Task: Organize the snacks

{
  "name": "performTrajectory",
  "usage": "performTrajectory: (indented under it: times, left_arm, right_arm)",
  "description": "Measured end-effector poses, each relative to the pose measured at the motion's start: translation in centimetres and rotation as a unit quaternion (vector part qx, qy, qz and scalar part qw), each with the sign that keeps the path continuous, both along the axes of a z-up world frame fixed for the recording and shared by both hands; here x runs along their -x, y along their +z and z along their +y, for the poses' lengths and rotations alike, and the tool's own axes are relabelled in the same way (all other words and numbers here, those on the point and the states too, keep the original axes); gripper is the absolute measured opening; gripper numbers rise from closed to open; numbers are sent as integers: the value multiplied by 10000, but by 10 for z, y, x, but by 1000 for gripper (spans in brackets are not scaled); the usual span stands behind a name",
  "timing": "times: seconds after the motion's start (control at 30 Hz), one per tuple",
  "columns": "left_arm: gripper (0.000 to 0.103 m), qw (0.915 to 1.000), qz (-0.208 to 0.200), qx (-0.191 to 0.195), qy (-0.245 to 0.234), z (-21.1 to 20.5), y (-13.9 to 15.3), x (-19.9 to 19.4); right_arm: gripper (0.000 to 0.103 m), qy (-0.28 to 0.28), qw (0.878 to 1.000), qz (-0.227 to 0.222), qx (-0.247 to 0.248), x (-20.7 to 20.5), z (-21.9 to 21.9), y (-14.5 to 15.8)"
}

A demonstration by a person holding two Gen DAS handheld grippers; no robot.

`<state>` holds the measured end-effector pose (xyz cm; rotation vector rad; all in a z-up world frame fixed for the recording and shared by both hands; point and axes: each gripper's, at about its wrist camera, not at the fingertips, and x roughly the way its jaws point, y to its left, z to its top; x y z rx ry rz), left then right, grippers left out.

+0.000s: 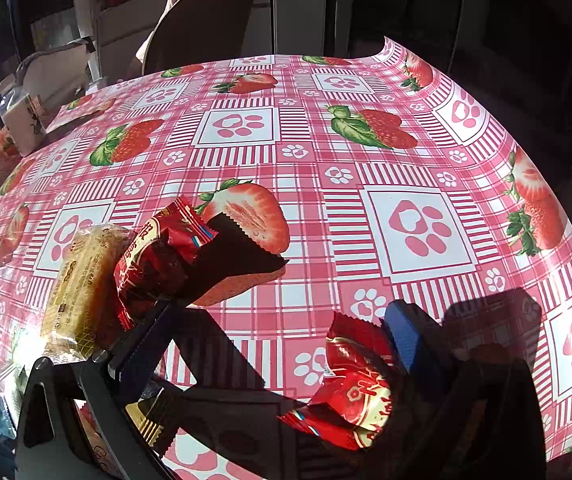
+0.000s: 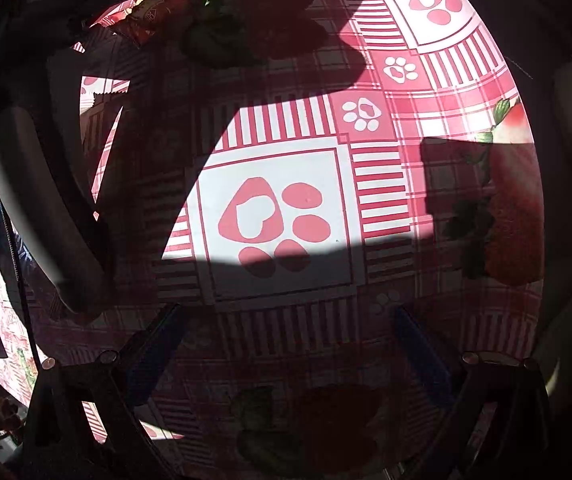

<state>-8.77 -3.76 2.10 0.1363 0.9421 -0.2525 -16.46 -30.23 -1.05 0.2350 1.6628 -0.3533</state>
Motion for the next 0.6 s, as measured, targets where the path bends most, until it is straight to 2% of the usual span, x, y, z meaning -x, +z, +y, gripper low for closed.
performTrajectory:
  times: [0.17, 0.2, 0.53, 0.6]
  left_arm:
    - [103, 10000, 1, 1, 2, 2, 1, 1]
    - [103, 10000, 3, 1, 0, -16, -7, -4]
    - [103, 10000, 3, 4, 3, -16, -7, -3]
    - [103, 10000, 24, -2, 9, -37, -12, -15]
  right_arm:
    - [103, 6, 10000, 2, -11, -1, 0, 0]
    - [103, 8, 10000, 25, -31, -2, 0, 0]
    - [103, -89, 9989, 409, -224, -27, -9, -11]
    - [103, -103, 9986, 457, -245, -32, -10, -13]
